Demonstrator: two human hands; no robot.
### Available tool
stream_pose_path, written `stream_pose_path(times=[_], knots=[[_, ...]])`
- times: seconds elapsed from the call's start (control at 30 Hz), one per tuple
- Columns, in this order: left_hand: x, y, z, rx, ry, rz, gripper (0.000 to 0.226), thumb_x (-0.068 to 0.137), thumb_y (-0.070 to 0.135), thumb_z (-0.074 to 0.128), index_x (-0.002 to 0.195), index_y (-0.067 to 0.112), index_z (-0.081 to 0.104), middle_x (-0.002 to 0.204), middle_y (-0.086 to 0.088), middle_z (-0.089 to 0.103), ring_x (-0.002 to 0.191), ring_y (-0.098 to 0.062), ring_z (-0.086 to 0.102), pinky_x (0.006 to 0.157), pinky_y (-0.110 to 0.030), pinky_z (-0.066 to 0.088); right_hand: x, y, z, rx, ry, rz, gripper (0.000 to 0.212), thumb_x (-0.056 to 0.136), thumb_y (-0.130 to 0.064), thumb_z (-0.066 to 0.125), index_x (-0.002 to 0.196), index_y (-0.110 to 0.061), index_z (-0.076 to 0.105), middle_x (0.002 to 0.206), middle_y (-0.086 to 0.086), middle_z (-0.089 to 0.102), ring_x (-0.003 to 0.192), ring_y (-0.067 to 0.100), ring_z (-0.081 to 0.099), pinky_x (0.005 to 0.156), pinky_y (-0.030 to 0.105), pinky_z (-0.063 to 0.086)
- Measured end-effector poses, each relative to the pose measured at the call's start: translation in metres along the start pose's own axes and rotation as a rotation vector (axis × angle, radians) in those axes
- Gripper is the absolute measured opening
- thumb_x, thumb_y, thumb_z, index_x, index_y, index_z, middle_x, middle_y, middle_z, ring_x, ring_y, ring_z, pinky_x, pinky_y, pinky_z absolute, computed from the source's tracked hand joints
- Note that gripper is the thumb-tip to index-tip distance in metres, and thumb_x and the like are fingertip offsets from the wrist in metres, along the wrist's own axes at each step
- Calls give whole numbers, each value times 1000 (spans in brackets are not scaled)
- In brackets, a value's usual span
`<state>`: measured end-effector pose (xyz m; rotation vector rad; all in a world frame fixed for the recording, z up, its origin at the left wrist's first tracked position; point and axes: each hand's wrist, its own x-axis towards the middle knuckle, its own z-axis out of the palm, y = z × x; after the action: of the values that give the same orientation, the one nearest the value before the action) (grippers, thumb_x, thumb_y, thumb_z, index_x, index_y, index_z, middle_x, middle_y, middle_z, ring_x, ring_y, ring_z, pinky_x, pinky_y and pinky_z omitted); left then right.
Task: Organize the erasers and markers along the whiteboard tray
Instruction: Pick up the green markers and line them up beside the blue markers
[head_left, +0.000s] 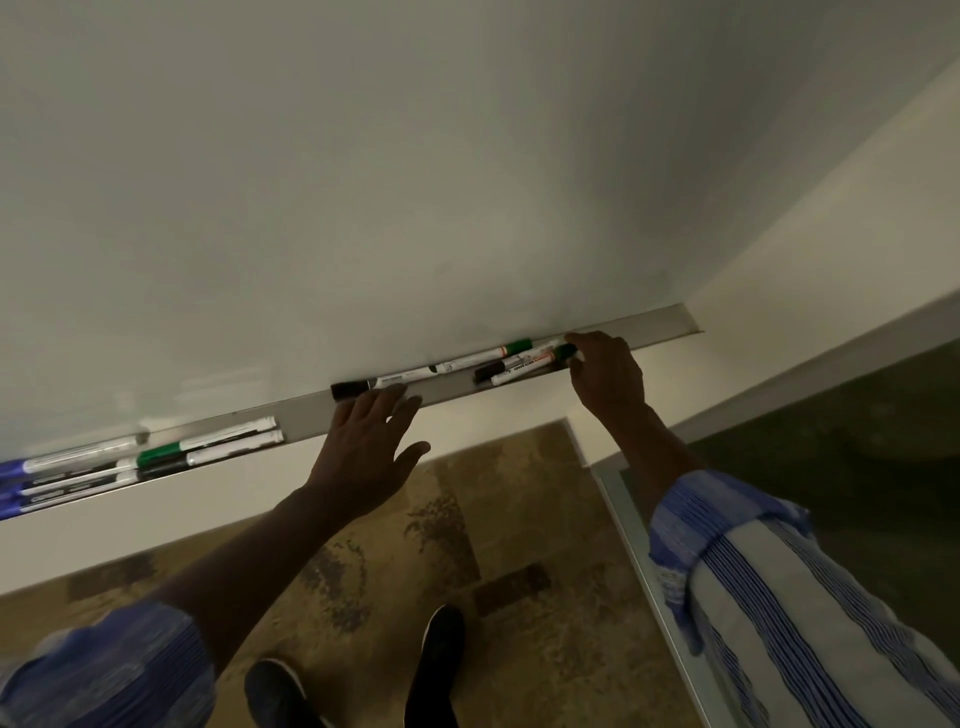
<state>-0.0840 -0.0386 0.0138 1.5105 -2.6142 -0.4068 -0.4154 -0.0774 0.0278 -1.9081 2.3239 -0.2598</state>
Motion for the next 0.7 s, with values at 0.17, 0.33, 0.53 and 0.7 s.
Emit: stream_pose_path(times=[0.17,0.33,0.53,0.7], knots=[[12,13,7,22,-31,12,69,94,59,37,148,15,42,154,-11,41,138,-32,40,109,-48,35,8,6,2,23,-9,-27,28,95,-17,58,122,-14,66,116,12,66,103,33,56,80,41,52],[19,20,12,38,-24,30,66,97,55,46,148,14,42,154,-13,40,139,-32,39,110,-48,34,17,16,-1,31,-48,-99,18,94,-22,61,109,-14,68,104,8,66,98,28,58,76,40,54],[25,24,15,44,-6,28,64,96,52,51,147,13,44,153,-12,42,139,-31,39,110,-47,34,21,35,-12,84,-42,-144,15,95,-18,60,107,-15,67,100,7,66,94,25,60,74,40,55],[33,28,16,34,4,21,63,96,51,53,146,12,46,153,-12,41,139,-32,39,109,-48,35,19,47,-18,201,6,-160,17,94,-11,62,110,-14,67,104,7,68,94,23,64,80,36,56]])
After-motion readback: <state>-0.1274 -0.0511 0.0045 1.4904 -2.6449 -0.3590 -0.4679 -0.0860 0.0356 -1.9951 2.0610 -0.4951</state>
